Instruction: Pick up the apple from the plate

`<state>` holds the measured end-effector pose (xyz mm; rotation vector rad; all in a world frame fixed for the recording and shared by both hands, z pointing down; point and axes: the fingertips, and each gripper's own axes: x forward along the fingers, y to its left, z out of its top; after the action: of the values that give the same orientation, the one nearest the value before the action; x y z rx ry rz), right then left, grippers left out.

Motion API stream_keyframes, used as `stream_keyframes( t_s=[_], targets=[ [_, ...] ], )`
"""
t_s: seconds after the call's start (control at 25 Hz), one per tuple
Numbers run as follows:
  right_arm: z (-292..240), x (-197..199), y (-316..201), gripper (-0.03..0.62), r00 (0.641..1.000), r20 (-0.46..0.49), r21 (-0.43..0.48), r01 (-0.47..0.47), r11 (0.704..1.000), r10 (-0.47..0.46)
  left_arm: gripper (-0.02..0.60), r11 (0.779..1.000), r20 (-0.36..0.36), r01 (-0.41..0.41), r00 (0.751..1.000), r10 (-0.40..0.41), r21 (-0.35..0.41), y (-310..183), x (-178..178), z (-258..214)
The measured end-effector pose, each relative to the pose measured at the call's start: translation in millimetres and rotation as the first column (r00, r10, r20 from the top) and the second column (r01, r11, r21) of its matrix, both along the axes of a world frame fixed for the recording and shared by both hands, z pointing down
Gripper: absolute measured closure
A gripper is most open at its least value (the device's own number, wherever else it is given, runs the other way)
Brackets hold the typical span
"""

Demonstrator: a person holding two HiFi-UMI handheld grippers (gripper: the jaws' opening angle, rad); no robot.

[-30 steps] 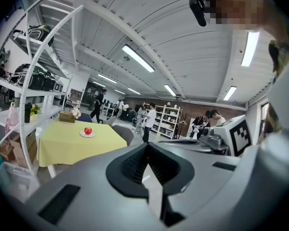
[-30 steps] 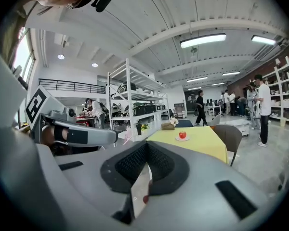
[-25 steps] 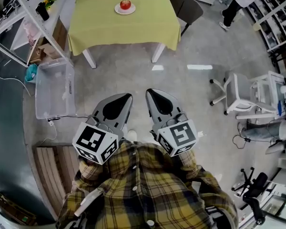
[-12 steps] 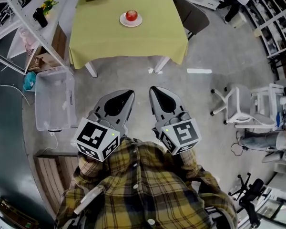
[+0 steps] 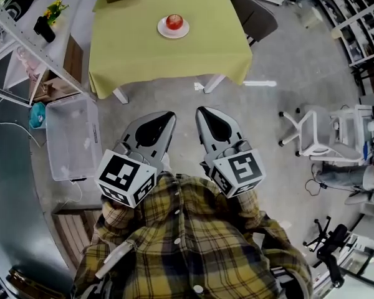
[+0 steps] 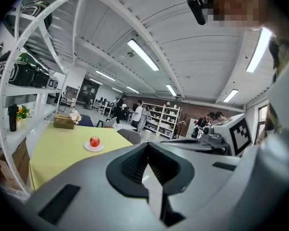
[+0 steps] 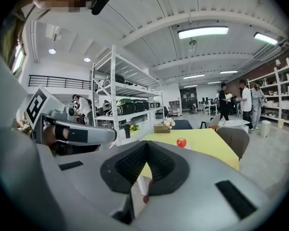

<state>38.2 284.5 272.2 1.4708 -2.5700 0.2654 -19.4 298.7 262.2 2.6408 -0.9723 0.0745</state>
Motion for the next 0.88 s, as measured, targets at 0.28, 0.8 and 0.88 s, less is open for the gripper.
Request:
stream_keyframes(
  t_s=[0.28, 0.8, 0.88],
  targets=[
    [11, 9, -25, 0.597, 0.999, -0.006, -0.048, -0.034, 0.998, 0.034, 0.574, 0.999, -0.001, -0.029, 1.000, 0.029, -0.038, -26, 5, 13],
    [18, 39, -129, 0.597, 1.000, 0.004, -0.082, 0.029, 0.996, -0.029, 0.574, 0.998, -0.007, 0.030, 1.000, -0.030, -0.060, -133, 40, 22],
    [16, 47, -151, 0.597, 0.999, -0.002, -0.076, 0.043, 0.996, -0.043, 0.574, 0.998, -0.008, 0.043, 0.999, -0.044, -0.052, -154, 48, 18]
  ],
)
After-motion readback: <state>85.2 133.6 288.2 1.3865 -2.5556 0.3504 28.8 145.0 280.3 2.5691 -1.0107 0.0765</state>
